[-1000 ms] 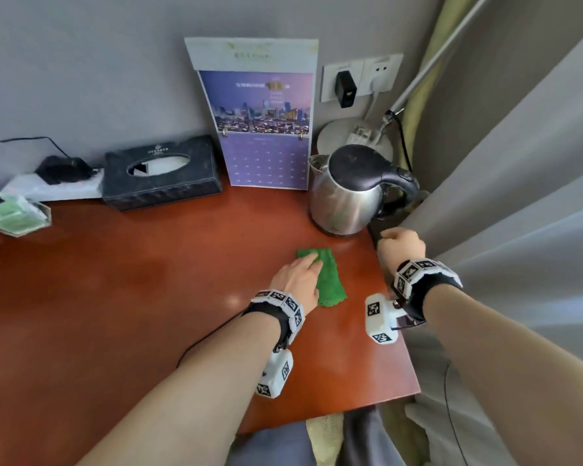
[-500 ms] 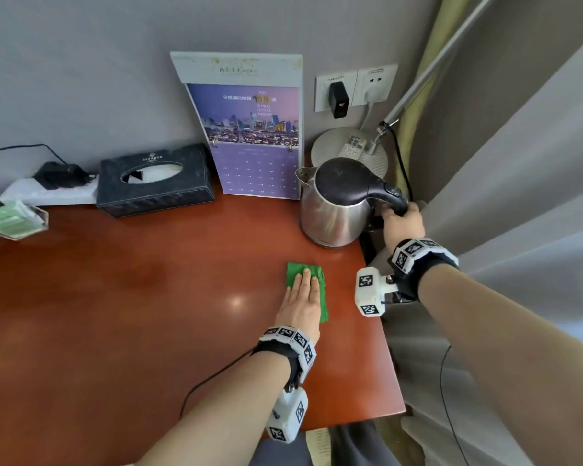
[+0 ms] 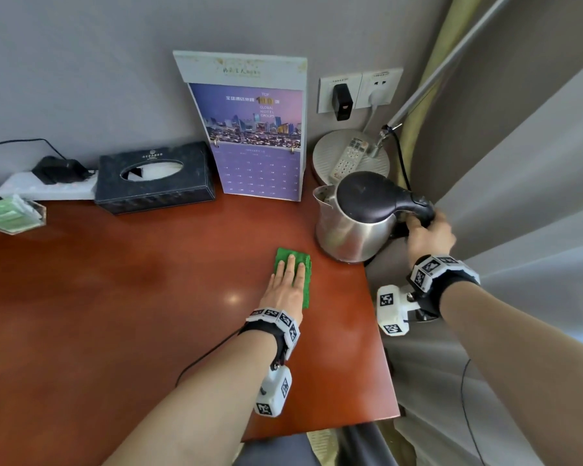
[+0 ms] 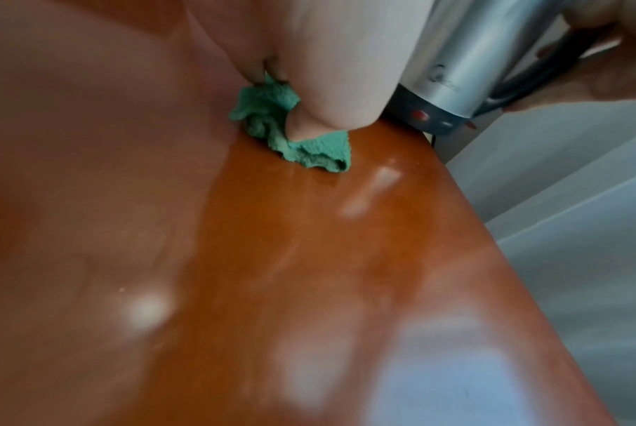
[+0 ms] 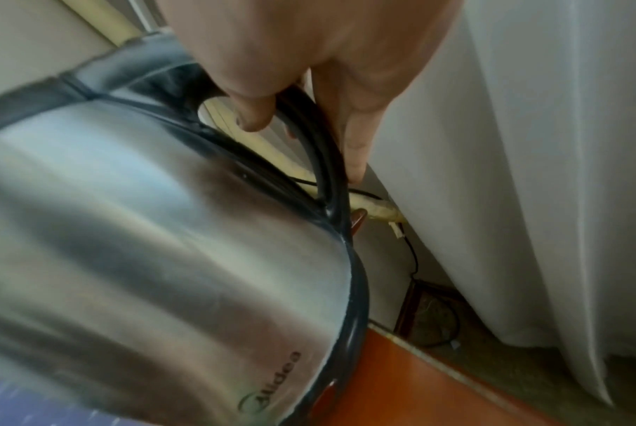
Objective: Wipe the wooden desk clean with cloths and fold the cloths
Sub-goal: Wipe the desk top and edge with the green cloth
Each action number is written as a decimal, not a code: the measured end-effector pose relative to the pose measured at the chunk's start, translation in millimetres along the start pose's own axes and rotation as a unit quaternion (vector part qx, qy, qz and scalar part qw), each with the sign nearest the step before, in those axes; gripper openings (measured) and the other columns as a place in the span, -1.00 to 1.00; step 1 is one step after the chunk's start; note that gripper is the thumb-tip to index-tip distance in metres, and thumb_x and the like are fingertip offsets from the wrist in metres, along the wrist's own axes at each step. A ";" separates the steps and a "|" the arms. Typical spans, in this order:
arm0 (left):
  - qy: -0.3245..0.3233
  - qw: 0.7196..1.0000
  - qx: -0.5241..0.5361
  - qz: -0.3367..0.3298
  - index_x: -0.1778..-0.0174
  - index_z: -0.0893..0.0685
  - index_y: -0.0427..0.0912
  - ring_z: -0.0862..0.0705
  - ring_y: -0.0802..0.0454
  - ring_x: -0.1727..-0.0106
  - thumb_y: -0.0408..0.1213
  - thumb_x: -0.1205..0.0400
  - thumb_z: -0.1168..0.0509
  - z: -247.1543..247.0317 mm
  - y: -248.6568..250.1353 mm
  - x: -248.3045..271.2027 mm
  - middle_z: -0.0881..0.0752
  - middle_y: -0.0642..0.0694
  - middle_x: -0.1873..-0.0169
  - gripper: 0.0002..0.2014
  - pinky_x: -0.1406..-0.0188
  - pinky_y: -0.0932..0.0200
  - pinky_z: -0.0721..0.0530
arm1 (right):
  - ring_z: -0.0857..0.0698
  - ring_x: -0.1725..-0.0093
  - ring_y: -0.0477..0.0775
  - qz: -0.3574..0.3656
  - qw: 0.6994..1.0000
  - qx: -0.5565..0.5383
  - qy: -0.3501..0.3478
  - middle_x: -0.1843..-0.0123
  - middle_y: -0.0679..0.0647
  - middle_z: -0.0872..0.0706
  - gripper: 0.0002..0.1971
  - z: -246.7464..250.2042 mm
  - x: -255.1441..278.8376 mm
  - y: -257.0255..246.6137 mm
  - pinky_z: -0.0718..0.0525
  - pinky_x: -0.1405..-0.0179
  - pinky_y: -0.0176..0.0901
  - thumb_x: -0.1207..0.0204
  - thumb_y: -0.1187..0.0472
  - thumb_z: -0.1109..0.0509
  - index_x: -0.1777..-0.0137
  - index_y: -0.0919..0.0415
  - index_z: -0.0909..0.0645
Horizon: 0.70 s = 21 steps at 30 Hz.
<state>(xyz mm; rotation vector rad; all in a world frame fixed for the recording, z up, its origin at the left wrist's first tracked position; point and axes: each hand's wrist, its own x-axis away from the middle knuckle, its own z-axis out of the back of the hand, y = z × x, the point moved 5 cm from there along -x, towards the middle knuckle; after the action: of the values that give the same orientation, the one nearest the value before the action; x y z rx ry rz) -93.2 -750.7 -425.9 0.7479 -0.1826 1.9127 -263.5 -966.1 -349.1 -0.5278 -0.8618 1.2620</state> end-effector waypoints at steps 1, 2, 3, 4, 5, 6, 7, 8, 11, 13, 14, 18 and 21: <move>-0.002 1.000 0.003 -0.003 -0.73 0.25 -0.20 0.25 -0.19 -0.73 -0.46 -0.63 -0.27 3.7 -1.1 -5.2 0.35 -0.20 -0.70 -0.08 -0.73 -0.06 0.09 | -0.60 -0.29 0.44 0.005 1.000 -0.003 0.001 -0.23 0.35 -0.69 -0.59 5.8 -3.6 1.8 -0.57 -0.33 0.17 -0.54 0.08 -0.35 -0.37 0.16 -0.56; -0.005 1.000 0.006 -0.007 -0.74 0.25 -0.19 0.26 -0.18 -0.73 -0.45 -0.63 -0.27 7.5 -1.5 -11.3 0.35 -0.18 -0.70 -0.08 -0.72 -0.05 0.10 | -0.61 -0.26 0.46 0.006 1.000 -0.007 0.005 -0.21 0.35 -0.69 -0.58 11.3 -6.7 3.4 -0.61 -0.30 0.25 -0.50 0.03 -0.34 -0.35 0.11 -0.57; -0.009 1.000 0.012 -0.011 -0.74 0.25 -0.18 0.27 -0.17 -0.73 -0.44 -0.63 -0.25 10.9 -1.2 -17.6 0.36 -0.17 -0.70 -0.09 -0.72 -0.05 0.11 | -0.63 -0.23 0.46 0.004 1.000 -0.008 0.012 -0.18 0.33 -0.69 -0.57 16.9 -10.7 6.4 -0.65 -0.24 0.30 -0.45 -0.01 -0.32 -0.31 0.05 -0.58; -0.013 1.000 0.016 -0.014 -0.74 0.25 -0.17 0.29 -0.16 -0.73 -0.41 -0.65 -0.22 14.5 -0.4 -23.7 0.36 -0.15 -0.70 -0.12 -0.72 -0.04 0.13 | -0.66 -0.20 0.44 0.003 1.000 -0.010 0.017 -0.15 0.29 -0.70 -0.57 22.3 -15.3 9.2 -0.68 -0.19 0.31 -0.39 -0.06 -0.31 -0.27 0.00 -0.58; -0.016 1.000 0.016 -0.018 -0.74 0.25 -0.17 0.29 -0.15 -0.73 -0.37 -0.67 -0.19 17.7 0.9 -30.7 0.37 -0.14 -0.70 -0.15 -0.72 -0.04 0.13 | -0.69 -0.16 0.41 0.001 1.000 -0.017 0.021 -0.11 0.24 -0.72 -0.56 27.1 -20.3 13.6 -0.71 -0.15 0.30 -0.34 -0.10 -0.30 -0.23 -0.05 -0.58; -0.016 1.000 0.013 -0.022 -0.74 0.24 -0.16 0.28 -0.16 -0.73 -0.29 -0.70 -0.18 21.0 2.5 -38.0 0.36 -0.14 -0.70 -0.18 -0.72 -0.05 0.13 | -0.72 -0.12 0.38 -0.001 0.999 -0.024 0.026 -0.05 0.19 -0.72 -0.57 31.1 -24.5 16.6 -0.73 -0.11 0.29 -0.31 -0.12 -0.29 -0.19 -0.08 -0.58; -0.017 0.999 0.007 -0.027 -0.74 0.24 -0.17 0.28 -0.17 -0.73 -0.22 -0.72 -0.16 24.6 5.3 -45.8 0.36 -0.14 -0.70 -0.20 -0.72 -0.06 0.13 | -0.73 -0.10 0.35 -0.002 0.999 -0.031 0.031 -0.01 0.14 -0.71 -0.58 35.1 -25.8 15.7 -0.75 -0.08 0.27 -0.30 -0.12 -0.29 -0.17 -0.09 -0.58; -0.019 0.999 0.000 -0.034 -0.74 0.24 -0.17 0.28 -0.18 -0.73 -0.17 -0.73 -0.13 27.2 8.7 -53.8 0.37 -0.15 -0.70 -0.21 -0.72 -0.08 0.13 | -0.73 -0.10 0.34 -0.002 0.999 -0.036 0.036 0.03 0.11 -0.69 -0.61 38.5 -29.7 17.3 -0.76 -0.06 0.26 -0.32 -0.09 -0.30 -0.16 -0.09 -0.59; -0.024 0.998 -0.021 -0.049 -0.74 0.25 -0.17 0.29 -0.17 -0.73 -0.09 -0.74 -0.06 34.4 20.2 -75.4 0.38 -0.16 -0.70 -0.24 -0.72 -0.10 0.13 | -0.74 -0.07 0.32 0.004 0.997 -0.059 0.057 0.11 0.02 -0.70 -0.68 46.1 -35.4 14.6 -0.75 -0.05 0.28 -0.29 -0.08 -0.33 -0.08 -0.16 -0.58; -0.018 0.998 -0.031 -0.055 -0.74 0.24 -0.17 0.28 -0.16 -0.73 -0.06 -0.74 -0.04 40.6 26.8 -88.3 0.37 -0.17 -0.70 -0.24 -0.72 -0.10 0.13 | -0.76 -0.01 0.29 0.007 0.996 -0.067 0.065 0.16 0.01 -0.73 -0.69 47.8 -42.8 18.5 -0.75 -0.04 0.29 -0.26 -0.09 -0.34 -0.04 -0.20 -0.58; -0.013 0.998 -0.033 -0.057 -0.74 0.23 -0.17 0.27 -0.16 -0.73 -0.05 -0.74 -0.03 43.7 29.8 -94.5 0.35 -0.17 -0.70 -0.25 -0.71 -0.10 0.13 | -0.76 0.00 0.29 0.010 0.995 -0.071 0.070 0.15 0.03 -0.75 -0.67 48.7 -43.6 17.9 -0.75 -0.04 0.29 -0.24 -0.10 -0.34 -0.04 -0.23 -0.58; -0.001 0.996 -0.043 -0.076 -0.75 0.18 -0.17 0.25 -0.17 -0.73 -0.04 -0.74 -0.01 56.1 40.2 -117.1 0.31 -0.18 -0.71 -0.27 -0.71 -0.11 0.12 | -0.78 0.04 0.22 0.013 0.993 -0.097 0.072 0.19 0.00 -0.79 -0.73 49.9 -49.1 18.5 -0.77 -0.02 0.25 -0.19 -0.08 -0.35 0.07 -0.28 -0.64; 0.007 0.995 -0.056 -0.087 -0.74 0.17 -0.17 0.24 -0.17 -0.73 -0.03 -0.73 -0.03 60.3 44.8 -129.1 0.28 -0.18 -0.72 -0.26 -0.71 -0.12 0.11 | -0.81 0.17 0.15 0.008 0.991 -0.109 0.073 0.23 0.01 -0.79 -0.70 51.3 -50.7 15.7 -0.80 0.04 0.20 -0.22 0.00 -0.39 0.01 -0.11 -0.68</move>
<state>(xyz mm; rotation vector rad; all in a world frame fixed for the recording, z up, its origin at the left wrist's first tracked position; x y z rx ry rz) -71.0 -897.4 -443.1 0.6538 -0.2085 1.7261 -317.2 -1016.6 -344.2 -0.7937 -0.8773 1.1345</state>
